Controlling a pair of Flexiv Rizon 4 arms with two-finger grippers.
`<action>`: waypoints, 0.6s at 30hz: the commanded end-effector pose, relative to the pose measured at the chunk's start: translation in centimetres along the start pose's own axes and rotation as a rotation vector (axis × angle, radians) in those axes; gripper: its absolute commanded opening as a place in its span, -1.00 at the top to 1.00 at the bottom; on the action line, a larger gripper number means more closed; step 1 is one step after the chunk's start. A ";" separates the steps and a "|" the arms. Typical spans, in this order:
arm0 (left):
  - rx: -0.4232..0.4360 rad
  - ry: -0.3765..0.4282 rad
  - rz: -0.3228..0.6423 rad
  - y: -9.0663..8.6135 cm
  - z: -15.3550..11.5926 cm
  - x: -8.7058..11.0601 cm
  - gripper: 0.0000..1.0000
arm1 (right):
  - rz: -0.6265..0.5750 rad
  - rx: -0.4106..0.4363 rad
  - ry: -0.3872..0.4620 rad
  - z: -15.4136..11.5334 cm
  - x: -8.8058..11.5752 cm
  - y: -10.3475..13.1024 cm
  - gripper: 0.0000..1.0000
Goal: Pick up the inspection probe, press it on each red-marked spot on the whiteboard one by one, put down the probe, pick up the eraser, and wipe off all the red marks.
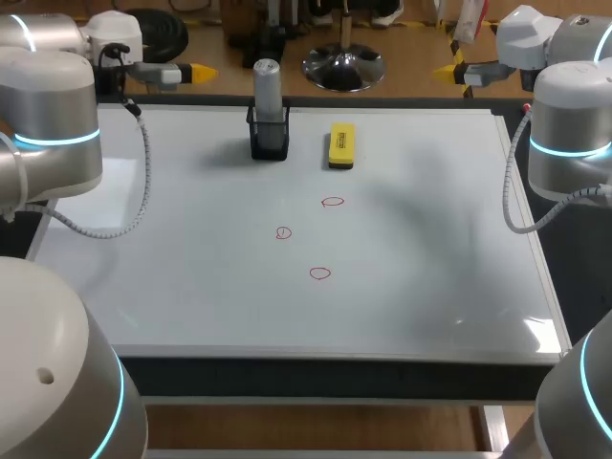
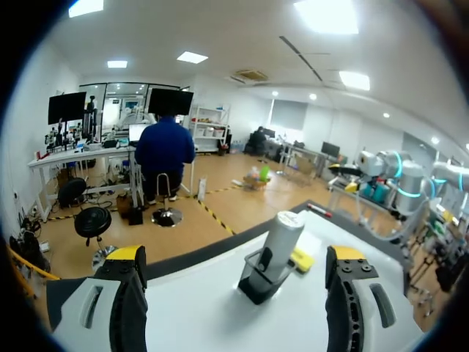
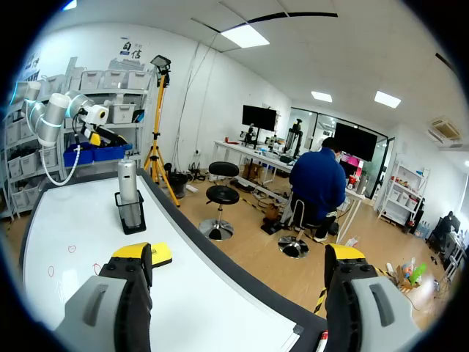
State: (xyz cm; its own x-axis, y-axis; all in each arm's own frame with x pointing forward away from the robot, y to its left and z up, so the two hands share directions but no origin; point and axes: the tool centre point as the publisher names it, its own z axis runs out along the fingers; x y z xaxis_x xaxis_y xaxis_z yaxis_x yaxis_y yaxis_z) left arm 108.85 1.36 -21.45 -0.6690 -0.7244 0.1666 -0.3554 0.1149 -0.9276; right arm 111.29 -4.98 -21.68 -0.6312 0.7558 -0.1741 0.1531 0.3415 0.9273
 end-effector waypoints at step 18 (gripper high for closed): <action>-0.049 0.398 0.205 -0.5 3.4 2.4 -1.00 | 0.000 -0.001 0.001 0.0 0.0 0.0 -1.00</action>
State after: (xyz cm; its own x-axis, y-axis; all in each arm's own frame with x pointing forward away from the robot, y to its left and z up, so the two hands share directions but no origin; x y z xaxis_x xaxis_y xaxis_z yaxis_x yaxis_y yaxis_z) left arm 108.69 -2.63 -21.40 -0.8915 -0.4467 0.0761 -0.2132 0.2654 -0.9403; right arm 111.28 -4.98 -21.69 -0.6313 0.7558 -0.1741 0.1531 0.3415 0.9273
